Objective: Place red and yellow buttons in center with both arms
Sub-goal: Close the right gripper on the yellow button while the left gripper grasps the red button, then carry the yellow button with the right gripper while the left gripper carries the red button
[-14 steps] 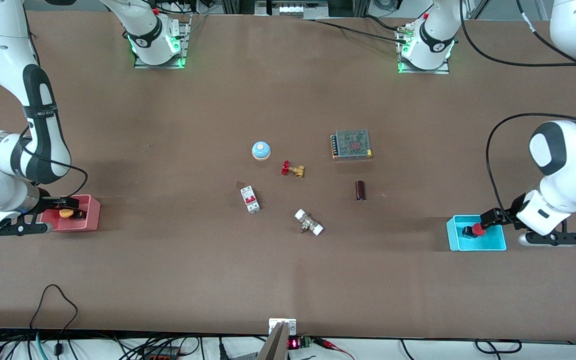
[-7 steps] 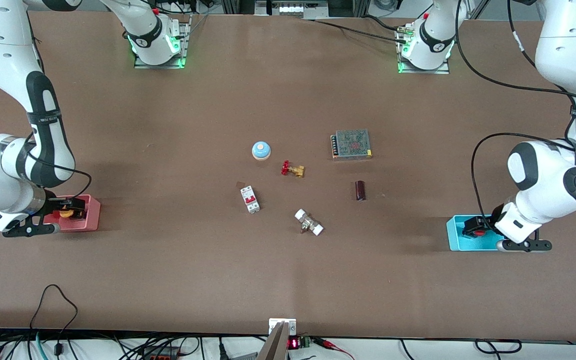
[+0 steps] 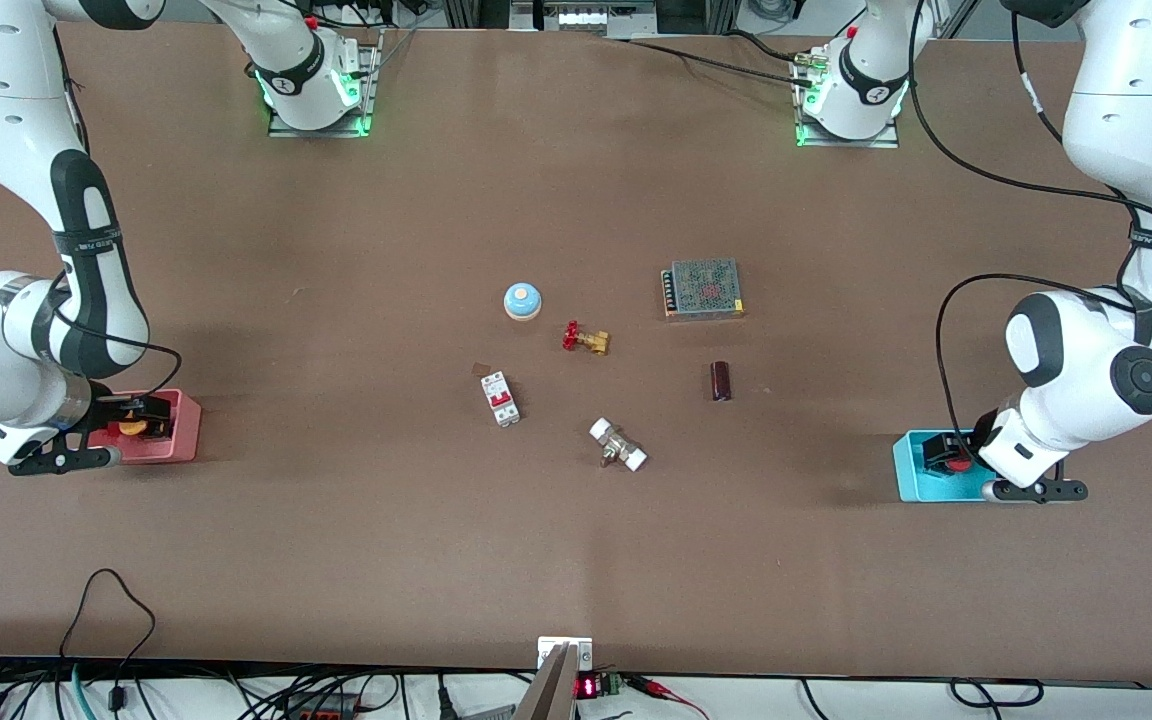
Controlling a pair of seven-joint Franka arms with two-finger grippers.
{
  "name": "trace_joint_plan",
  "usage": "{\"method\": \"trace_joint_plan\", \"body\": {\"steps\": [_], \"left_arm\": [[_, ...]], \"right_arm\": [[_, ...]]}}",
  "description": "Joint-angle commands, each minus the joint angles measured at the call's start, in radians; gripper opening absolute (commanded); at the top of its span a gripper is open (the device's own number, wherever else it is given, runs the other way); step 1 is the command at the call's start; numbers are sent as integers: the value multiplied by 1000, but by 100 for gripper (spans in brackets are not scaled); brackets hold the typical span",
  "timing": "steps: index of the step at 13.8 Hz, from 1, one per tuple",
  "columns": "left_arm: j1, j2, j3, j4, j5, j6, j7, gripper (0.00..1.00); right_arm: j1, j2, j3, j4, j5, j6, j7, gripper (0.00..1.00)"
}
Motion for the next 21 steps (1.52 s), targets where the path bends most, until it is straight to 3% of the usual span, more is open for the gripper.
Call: {"method": "trace_joint_plan", "body": {"steps": [1,2,6,9,13,16,19,21], "left_arm": [[2,-13,2,4,-10,-35,23,60],[2,-15,2,4,-10,-46,23,50],[2,-47,2,8,-10,-49,23,30],[-1,-105,2,21,-10,-113,23,25],[-12,-189,-15,21,-10,-196,15,23],[-76,-211,-20,21,-10,-245,-75,24],[-168,-203,-21,13,-10,-244,-254,24],[-216,-191,-24,8,-11,-235,-340,24]], "right_arm": [[-13,14,11,24,18,2,-20,88],[-13,16,13,33,35,0,-15,84],[-9,19,13,42,54,-3,-21,82],[-9,22,13,45,55,-3,-21,78],[-9,22,13,45,61,-3,-20,45],[-9,20,13,45,61,-8,-23,33],[-9,-4,13,45,60,-52,-29,31],[-9,-87,10,51,55,-156,-50,32]]}}
